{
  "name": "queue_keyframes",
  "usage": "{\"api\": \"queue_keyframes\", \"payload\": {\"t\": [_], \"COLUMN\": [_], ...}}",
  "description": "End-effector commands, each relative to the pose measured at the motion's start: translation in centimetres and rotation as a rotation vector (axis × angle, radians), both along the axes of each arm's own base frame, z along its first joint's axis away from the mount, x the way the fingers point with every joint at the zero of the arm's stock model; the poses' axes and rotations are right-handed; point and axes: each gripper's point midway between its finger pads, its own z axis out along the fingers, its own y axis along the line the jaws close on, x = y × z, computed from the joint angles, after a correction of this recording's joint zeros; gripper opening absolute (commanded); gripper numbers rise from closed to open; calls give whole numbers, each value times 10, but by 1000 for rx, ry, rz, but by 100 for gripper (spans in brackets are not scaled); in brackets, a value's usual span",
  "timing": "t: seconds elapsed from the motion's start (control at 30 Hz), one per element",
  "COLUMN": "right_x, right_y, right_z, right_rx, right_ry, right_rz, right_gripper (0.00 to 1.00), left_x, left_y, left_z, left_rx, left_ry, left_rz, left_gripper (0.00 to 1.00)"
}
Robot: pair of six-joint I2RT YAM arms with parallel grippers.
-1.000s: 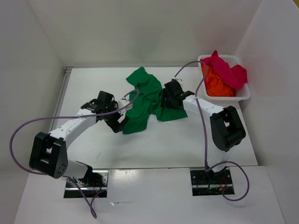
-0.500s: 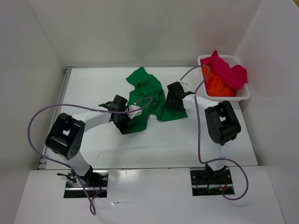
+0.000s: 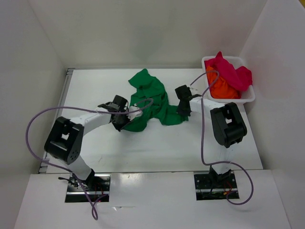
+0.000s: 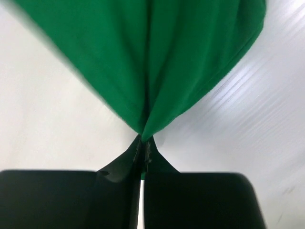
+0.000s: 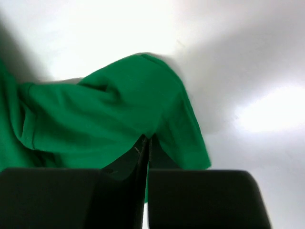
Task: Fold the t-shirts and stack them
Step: Flatten out the tshirt
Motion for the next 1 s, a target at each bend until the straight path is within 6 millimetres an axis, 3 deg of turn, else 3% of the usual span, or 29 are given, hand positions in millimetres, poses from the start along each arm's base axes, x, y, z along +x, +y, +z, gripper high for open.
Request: {"api": "queue_keyframes", "payload": {"t": [0.0,0.03,0.07,0.13,0.17,0.2,0.3,0.37,0.47,0.5,0.53,0.57,0.63,0.73,0.77,0.8,0.83,0.87,0.9,0.93,0.97], "right_x": [-28,-35,-38,-47,-51,-55,-75,-90,-94,-90,-85,-76,-59,-25,-9,4,15,21,22,26,36], "right_y": [-24,-32,-38,-49,-54,-56,-61,-66,-62,-53,-51,-40,-25,16,33,51,82,99,129,146,166], "right_z": [25,51,67,108,119,127,140,139,163,171,178,183,196,197,211,192,203,197,161,152,160], "right_rx": [-27,-27,-51,-27,-36,-30,-45,-82,-90,-80,-83,-63,-63,-47,-26,-35,13,19,5,3,3], "right_ry": [12,-40,-88,-184,-211,-222,-203,-156,-216,-243,-265,-293,-329,-351,-404,-375,-412,-403,-329,-321,-345], "right_rz": [-93,-124,-153,-209,-221,-222,-203,-203,-199,-168,-146,-119,-73,9,53,98,182,229,307,347,395], "right_gripper": [0,0,0,0,0,0,1,36,76,79,79,79,79,76,76,75,74,74,74,74,74], "left_x": [-21,-33,-41,-74,-84,-110,-118,-125,-120,-111,-86,-74,-37,13,22,37,47,53,56,61,59], "left_y": [67,77,82,94,95,100,107,110,109,109,109,111,108,98,91,88,83,83,79,80,77], "left_z": [36,37,52,52,60,57,66,72,86,86,92,92,98,114,118,129,127,129,131,132,132], "left_rx": [148,174,184,225,215,219,229,240,242,248,267,274,229,110,40,0,-55,-81,-109,-142,-168], "left_ry": [-8,4,-31,43,46,133,147,174,156,119,28,-10,-114,-213,-215,-248,-239,-238,-237,-233,-218], "left_rz": [-5,-24,-48,-137,-166,-198,-198,-222,-244,-226,-156,-134,-34,94,157,198,256,288,304,332,360], "left_gripper": [0,0,0,0,0,1,6,31,54,58,62,67,69,72,72,72,72,72,72,72,72]}}
